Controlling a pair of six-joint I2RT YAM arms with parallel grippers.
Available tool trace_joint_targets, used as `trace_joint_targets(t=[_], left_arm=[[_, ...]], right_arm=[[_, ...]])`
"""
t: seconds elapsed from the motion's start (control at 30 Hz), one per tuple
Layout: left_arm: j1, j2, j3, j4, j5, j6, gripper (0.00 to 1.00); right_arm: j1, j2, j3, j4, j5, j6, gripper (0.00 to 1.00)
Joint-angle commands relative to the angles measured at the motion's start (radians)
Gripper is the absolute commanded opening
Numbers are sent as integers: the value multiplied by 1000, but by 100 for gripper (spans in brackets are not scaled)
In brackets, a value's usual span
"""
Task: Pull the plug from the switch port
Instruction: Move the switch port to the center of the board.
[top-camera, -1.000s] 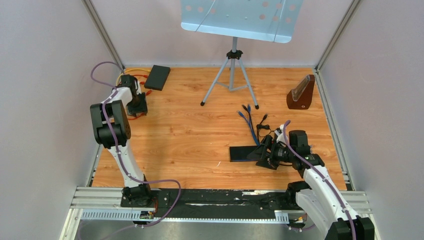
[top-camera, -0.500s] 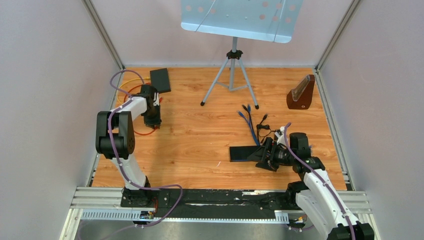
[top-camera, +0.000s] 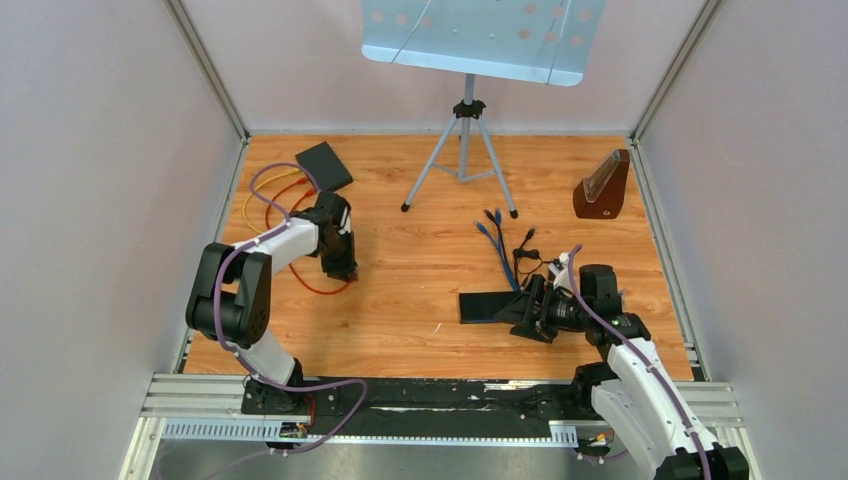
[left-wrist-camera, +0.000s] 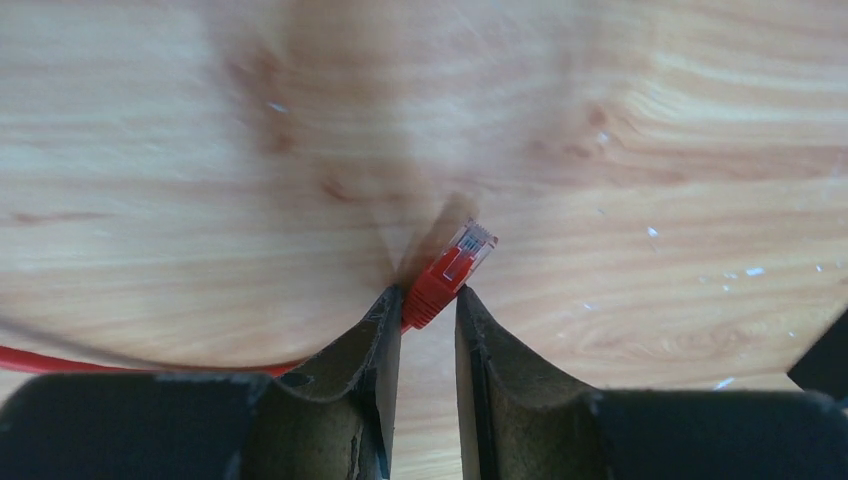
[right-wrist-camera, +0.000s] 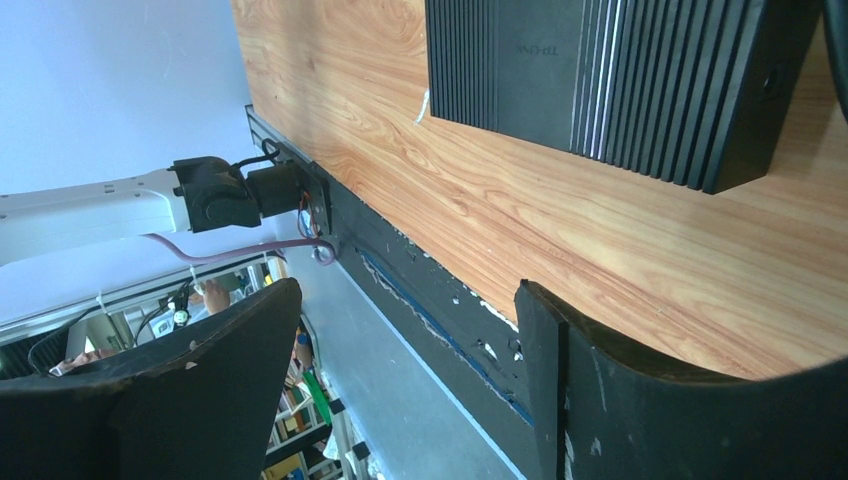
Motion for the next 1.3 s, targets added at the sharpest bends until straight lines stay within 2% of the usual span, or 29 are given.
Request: trace_joint_targets(t=[0.0, 0.2, 0.4, 0.53, 0.63, 0.73, 0.77, 0.83, 0.87, 1.07, 1.2, 1.27], left_arm=[[-107, -34, -103, 14, 42, -170, 31], [-311, -136, -190, 50, -19, -348, 32], [-529, -191, -198, 65, -89, -522, 33], [-615, -198, -154, 45, -139, -546, 43], [-623, -237, -121, -17, -207, -537, 63], [-621, -301, -59, -94, -332, -497, 79], [-618, -336, -33, -128, -359, -486, 88], [-581, -386, -11, -163, -417, -451, 96], [-527, -418, -11, -164, -422, -419, 98], [-222, -476, -13, -108, -367, -283, 100], [-42, -410, 18, -93, -313, -252, 100], [11, -357, 43, -85, -314, -240, 100]], right_arm=[[5, -12, 64, -19, -37, -32, 78], [5, -69, 75, -69, -69, -45, 78], [7, -119, 82, -97, -72, -41, 78], [10, -110, 96, -100, -50, -39, 78], [13, -82, 116, -99, -27, -37, 78], [20, -45, 143, -96, 12, -28, 78], [25, -32, 152, -91, 28, -23, 78], [44, -9, 170, -75, 68, -8, 78], [57, 6, 177, -64, 90, 1, 78], [216, 141, 225, 75, 271, 83, 77], [394, 324, 334, 108, 411, 85, 77], [450, 406, 389, 128, 447, 82, 78]])
